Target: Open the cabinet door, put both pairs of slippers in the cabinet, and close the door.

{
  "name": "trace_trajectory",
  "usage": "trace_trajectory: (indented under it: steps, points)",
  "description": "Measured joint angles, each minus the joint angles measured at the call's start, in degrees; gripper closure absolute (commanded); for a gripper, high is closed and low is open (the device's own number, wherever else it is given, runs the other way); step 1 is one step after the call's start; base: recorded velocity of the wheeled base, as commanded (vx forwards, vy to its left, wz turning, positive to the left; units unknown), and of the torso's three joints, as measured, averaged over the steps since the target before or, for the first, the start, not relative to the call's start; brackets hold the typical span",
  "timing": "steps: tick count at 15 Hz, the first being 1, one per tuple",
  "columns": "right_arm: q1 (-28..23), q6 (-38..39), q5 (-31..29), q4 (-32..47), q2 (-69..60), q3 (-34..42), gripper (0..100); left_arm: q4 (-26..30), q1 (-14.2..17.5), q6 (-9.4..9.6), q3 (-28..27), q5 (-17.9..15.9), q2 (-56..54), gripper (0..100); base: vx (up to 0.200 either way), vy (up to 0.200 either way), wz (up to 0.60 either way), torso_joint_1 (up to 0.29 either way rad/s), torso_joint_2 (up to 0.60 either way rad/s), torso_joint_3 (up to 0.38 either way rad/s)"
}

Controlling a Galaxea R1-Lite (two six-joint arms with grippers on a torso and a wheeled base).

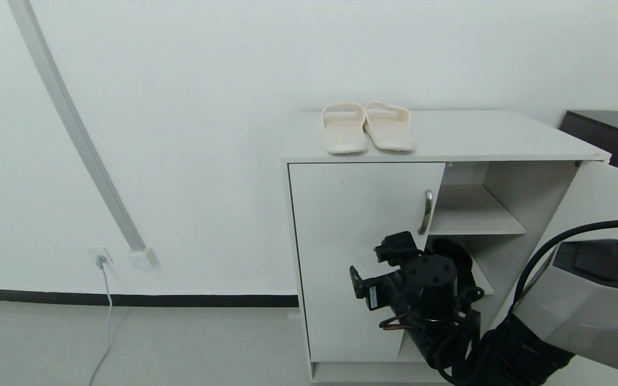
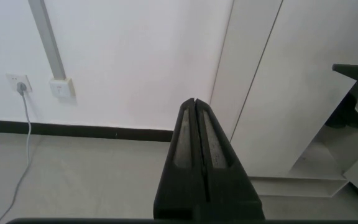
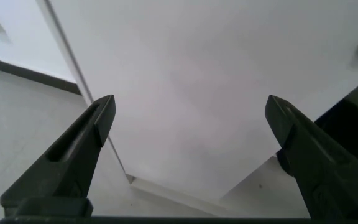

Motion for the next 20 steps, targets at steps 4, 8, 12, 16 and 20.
trace_trajectory:
  steps: [4,8,12,16,20]
  points:
    - [0.0,0.0,0.0,-0.4,0.0,0.1,0,0.0,0.0,-0.02,0.0,-0.1,0.0,100,0.000,0.000,0.00,0.177,-0.49,-0.316]
    - [0.1,0.0,0.0,-0.4,0.1,0.2,0,0.0,0.0,-0.02,0.0,-0.1,0.0,100,0.000,0.000,0.00,0.205,-0.51,-0.314]
    - [0.0,0.1,0.1,-0.6,0.6,0.2,0,0.0,0.0,0.02,0.0,-0.1,0.0,100,0.000,0.000,0.00,0.223,-0.52,-0.316]
    - [0.1,0.0,0.1,-1.2,0.8,0.7,0,0.0,0.0,0.02,0.0,-0.3,0.0,100,0.000,0.000,0.00,0.251,-0.57,-0.328]
    - [0.2,-1.8,0.4,-3.3,0.8,1.7,0,0.0,0.0,0.05,0.0,-0.2,0.0,100,0.000,0.000,0.00,0.237,-0.54,-0.289]
